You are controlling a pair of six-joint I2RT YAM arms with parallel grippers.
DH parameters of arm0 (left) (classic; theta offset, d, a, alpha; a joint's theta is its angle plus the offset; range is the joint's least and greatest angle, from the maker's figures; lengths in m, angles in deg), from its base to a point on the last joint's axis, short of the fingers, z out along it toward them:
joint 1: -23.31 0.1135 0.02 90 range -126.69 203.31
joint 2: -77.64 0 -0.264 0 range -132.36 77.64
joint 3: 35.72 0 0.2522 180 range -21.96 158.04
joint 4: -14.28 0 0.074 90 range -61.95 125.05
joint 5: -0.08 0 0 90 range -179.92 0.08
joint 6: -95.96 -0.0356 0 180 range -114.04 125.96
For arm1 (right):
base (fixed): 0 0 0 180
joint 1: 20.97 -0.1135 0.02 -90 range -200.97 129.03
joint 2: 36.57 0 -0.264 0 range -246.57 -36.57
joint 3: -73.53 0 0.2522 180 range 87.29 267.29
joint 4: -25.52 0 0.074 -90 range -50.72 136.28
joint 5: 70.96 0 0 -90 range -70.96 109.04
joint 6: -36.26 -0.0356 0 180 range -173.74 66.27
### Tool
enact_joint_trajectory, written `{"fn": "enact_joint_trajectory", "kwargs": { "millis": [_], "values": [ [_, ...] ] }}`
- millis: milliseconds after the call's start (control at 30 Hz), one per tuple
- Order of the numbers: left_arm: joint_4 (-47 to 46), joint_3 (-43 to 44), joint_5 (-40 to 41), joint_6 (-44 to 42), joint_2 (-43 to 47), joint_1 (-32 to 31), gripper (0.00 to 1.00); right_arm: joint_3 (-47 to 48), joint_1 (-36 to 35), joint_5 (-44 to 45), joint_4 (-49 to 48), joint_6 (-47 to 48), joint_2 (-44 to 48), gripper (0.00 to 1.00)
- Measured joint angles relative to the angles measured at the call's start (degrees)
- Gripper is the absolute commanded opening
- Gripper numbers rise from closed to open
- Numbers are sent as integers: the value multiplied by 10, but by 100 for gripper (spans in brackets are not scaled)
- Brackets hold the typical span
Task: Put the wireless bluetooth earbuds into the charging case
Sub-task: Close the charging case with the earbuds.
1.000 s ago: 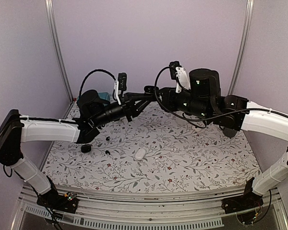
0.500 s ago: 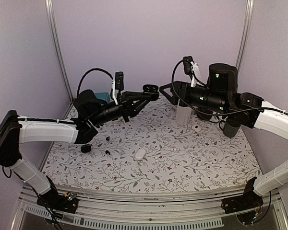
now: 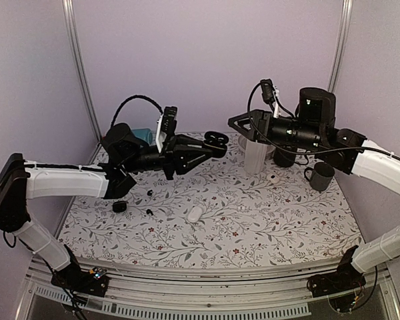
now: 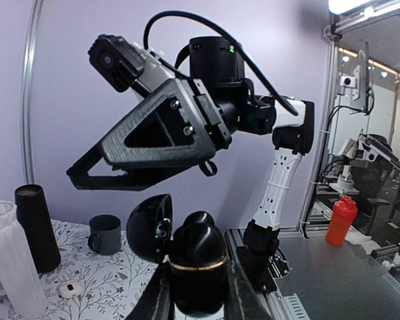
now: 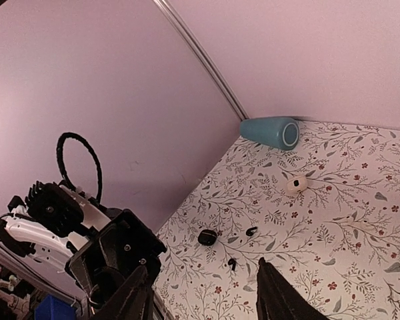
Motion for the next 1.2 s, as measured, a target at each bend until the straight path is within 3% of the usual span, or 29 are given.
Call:
{"fn": "enact_joint_trajectory", "kwargs": {
  "millis": [400,1200],
  "values": [
    [-17,23,-43,24,-11,0,0,-15,0,-165,-40,22,-46,50],
    [-13,36,-38,89,-44,14,0,-99,0,-216,-139,29,13,54]
  ]
}}
